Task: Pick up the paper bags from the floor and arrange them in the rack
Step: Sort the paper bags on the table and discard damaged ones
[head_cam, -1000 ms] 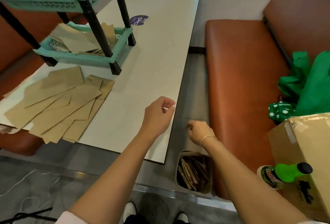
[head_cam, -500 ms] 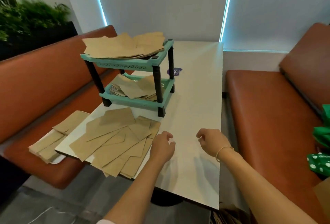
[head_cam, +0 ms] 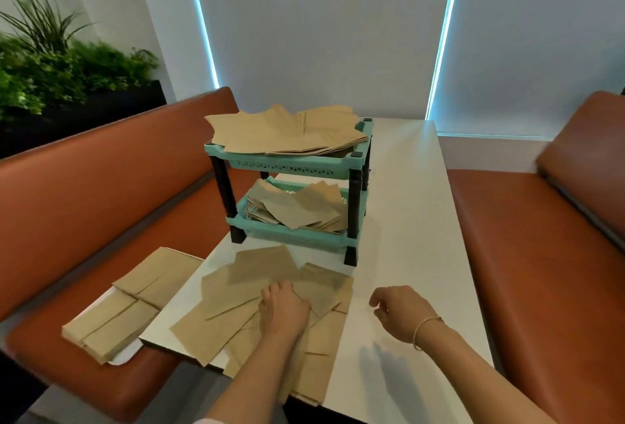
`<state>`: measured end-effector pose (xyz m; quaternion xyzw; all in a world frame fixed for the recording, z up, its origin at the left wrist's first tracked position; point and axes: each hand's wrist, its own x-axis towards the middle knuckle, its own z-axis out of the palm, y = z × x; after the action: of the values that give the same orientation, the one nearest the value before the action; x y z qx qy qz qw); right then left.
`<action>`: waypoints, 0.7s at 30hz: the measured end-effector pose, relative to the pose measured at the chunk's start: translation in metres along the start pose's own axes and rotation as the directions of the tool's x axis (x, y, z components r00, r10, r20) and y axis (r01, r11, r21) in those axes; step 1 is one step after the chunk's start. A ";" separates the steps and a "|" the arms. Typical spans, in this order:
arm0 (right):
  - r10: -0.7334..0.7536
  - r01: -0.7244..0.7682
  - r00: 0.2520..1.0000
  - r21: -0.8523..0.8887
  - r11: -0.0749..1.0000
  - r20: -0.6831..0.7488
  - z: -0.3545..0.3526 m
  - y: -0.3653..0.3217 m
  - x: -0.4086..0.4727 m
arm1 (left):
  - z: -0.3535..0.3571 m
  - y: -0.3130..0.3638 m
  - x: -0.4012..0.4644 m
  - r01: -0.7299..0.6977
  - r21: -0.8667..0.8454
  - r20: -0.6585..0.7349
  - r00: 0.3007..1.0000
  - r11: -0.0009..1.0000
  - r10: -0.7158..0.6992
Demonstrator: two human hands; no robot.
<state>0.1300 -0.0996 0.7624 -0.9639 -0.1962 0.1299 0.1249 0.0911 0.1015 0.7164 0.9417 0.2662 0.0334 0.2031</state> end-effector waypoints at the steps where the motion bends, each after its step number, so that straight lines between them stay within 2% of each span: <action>1: 0.000 0.000 1.000 -0.005 1.000 0.002 0.002 -0.004 0.001 | -0.002 -0.006 0.008 -0.006 0.026 -0.004 1.000 1.000 0.006; 8: 0.011 -0.010 1.000 -0.032 0.999 0.016 0.013 -0.021 0.006 | -0.006 -0.049 0.054 -0.028 0.242 0.073 0.997 0.970 0.011; 13: 0.027 -0.026 0.999 -0.050 0.998 0.023 0.015 -0.025 0.009 | -0.003 -0.058 0.068 -0.198 0.410 0.093 0.980 0.890 0.175; 17: 0.018 -0.017 1.000 -0.061 0.998 0.015 0.013 -0.029 0.011 | -0.005 -0.055 0.073 -0.286 0.461 0.114 0.958 0.840 0.264; 21: 0.013 -0.012 1.000 -0.060 0.998 0.002 0.011 -0.033 0.013 | -0.002 -0.050 0.078 -0.301 0.462 0.138 0.954 0.834 0.268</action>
<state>0.1267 -0.0628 0.7588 -0.9682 -0.1942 0.1260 0.0946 0.1335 0.1808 0.6946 0.9920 0.1161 -0.0355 -0.0340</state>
